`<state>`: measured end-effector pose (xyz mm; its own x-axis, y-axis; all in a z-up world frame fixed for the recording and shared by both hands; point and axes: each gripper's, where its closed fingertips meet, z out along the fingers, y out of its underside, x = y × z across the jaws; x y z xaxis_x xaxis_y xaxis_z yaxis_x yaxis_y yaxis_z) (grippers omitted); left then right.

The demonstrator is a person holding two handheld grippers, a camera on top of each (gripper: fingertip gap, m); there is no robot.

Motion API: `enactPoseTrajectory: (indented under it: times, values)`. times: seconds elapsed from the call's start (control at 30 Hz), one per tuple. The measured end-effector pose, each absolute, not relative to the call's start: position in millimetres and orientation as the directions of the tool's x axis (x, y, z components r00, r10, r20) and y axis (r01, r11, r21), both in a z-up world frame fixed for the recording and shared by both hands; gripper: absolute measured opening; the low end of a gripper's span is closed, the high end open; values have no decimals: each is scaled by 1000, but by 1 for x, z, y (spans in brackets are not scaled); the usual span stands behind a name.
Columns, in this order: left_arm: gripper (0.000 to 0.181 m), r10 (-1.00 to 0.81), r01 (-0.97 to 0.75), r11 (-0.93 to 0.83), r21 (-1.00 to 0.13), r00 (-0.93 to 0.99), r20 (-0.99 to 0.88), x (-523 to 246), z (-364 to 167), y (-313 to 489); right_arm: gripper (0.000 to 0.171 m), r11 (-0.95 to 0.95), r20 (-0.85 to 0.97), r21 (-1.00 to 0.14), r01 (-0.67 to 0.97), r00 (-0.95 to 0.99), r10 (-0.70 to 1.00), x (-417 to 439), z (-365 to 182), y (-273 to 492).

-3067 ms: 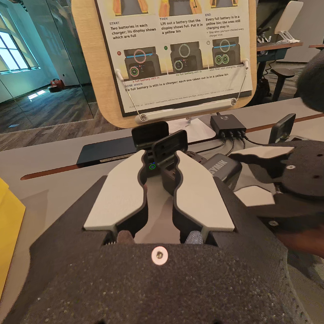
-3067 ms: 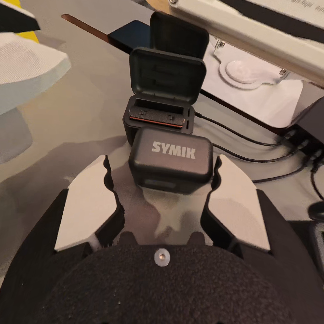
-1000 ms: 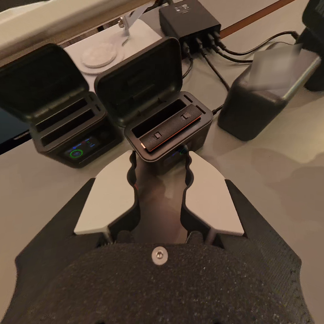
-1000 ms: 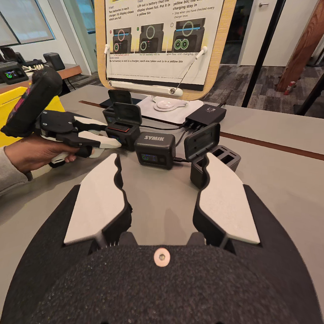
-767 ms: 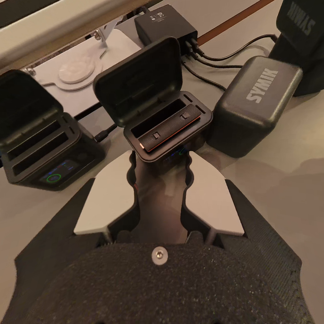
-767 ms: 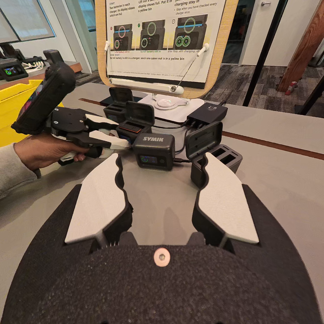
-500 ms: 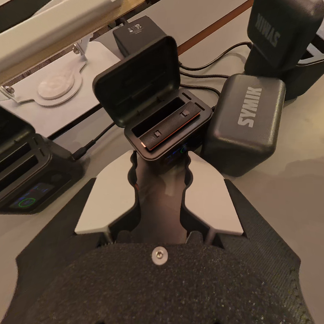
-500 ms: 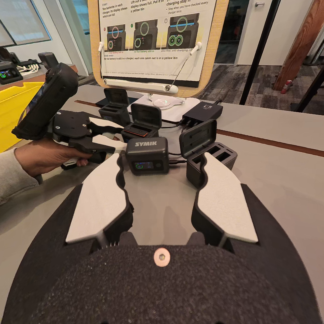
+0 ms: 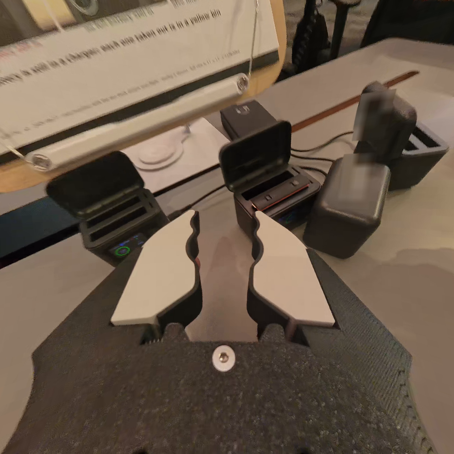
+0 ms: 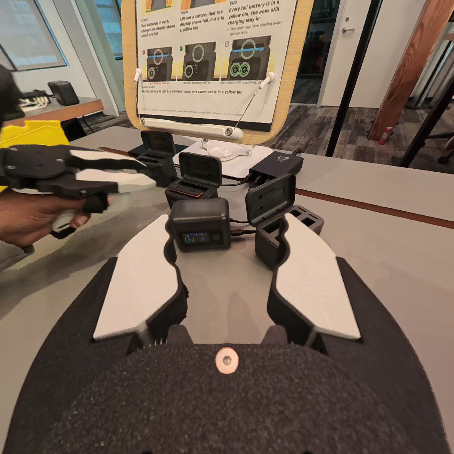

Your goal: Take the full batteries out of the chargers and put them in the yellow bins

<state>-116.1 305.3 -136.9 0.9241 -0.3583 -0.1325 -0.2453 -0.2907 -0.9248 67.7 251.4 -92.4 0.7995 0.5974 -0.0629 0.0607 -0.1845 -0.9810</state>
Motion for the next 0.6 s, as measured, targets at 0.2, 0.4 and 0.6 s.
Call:
enactPoseTrajectory:
  times: [0.2, 0.4, 0.6]
  values:
    - [23, -250, -173, -150, -974, 959, -132, -135, -96, 294, 78, -141, -25, -988, 67, 824, 566, 76, -90, 255]
    - [0, -148, -133, -57, -989, 981, -123, -151, -71, 280, 75, -120, 2, -989, 84, 830, 557, 77, -90, 256]
    - [0, -74, -88, -42, -995, 994, -85, -170, -66, 258, 63, -105, 31, -988, 109, 825, 564, 74, -92, 254]
